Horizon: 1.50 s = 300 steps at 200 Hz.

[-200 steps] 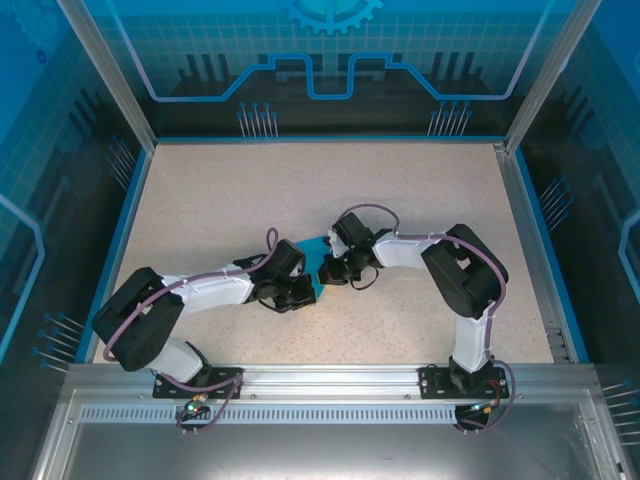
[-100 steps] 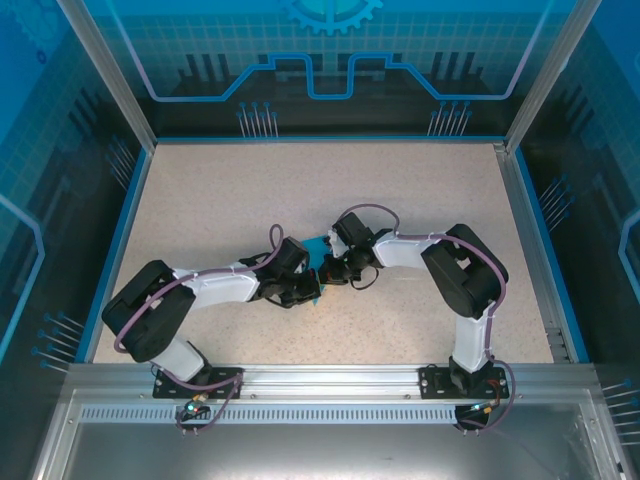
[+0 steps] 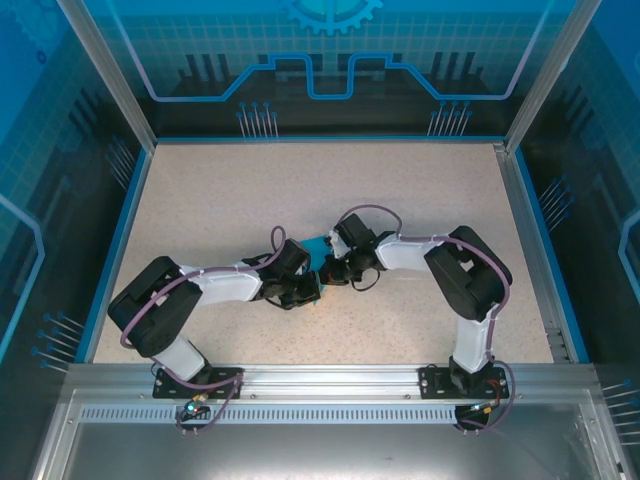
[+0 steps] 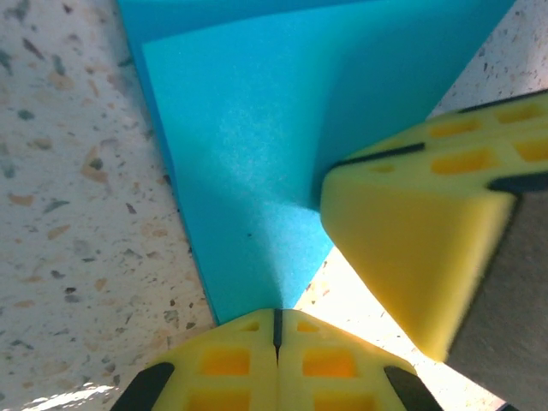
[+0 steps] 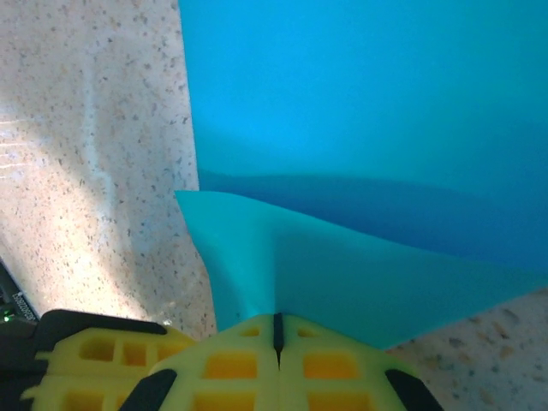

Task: Fold a paper plane with a square sheet of paper (pick it up from the middle)
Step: Third fold the triangle at the center of the table.

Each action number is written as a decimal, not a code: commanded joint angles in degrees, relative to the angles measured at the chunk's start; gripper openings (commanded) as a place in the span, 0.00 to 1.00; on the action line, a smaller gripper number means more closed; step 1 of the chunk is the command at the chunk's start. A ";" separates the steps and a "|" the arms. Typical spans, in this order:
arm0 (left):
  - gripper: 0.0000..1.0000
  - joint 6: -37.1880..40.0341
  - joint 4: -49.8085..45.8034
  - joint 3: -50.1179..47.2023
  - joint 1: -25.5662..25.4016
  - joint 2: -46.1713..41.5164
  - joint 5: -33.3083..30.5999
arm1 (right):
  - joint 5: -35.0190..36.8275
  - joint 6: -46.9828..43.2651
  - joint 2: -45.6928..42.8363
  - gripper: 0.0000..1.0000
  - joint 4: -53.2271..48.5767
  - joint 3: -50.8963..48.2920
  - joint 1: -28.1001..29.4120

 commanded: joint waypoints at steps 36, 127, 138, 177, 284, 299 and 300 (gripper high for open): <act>0.00 0.08 -6.30 -1.20 -0.58 2.06 -1.66 | -1.17 -0.33 -1.64 0.00 2.61 -2.79 0.96; 0.00 -1.00 -8.78 -2.09 -0.51 1.43 -1.50 | 1.17 -1.03 2.39 0.00 1.21 -0.82 -3.51; 0.00 -1.07 -9.10 -2.25 -0.53 1.51 -1.42 | 1.50 -1.42 2.61 0.00 0.82 -0.46 -4.42; 0.00 -1.17 -10.47 -2.78 -0.51 1.55 -1.06 | 2.15 -3.20 3.26 0.00 -0.19 1.04 -7.78; 0.00 -1.09 -10.35 -3.06 -0.59 1.35 -0.48 | 8.03 -5.37 4.95 0.00 -4.83 5.68 -12.11; 0.00 -1.06 -10.43 -2.99 -0.55 1.20 -0.43 | 9.42 -5.02 4.16 0.00 -5.64 6.56 -12.16; 0.00 -1.01 -10.43 -3.02 -0.57 1.19 -0.43 | 9.49 -4.96 4.11 0.00 -5.69 6.64 -12.13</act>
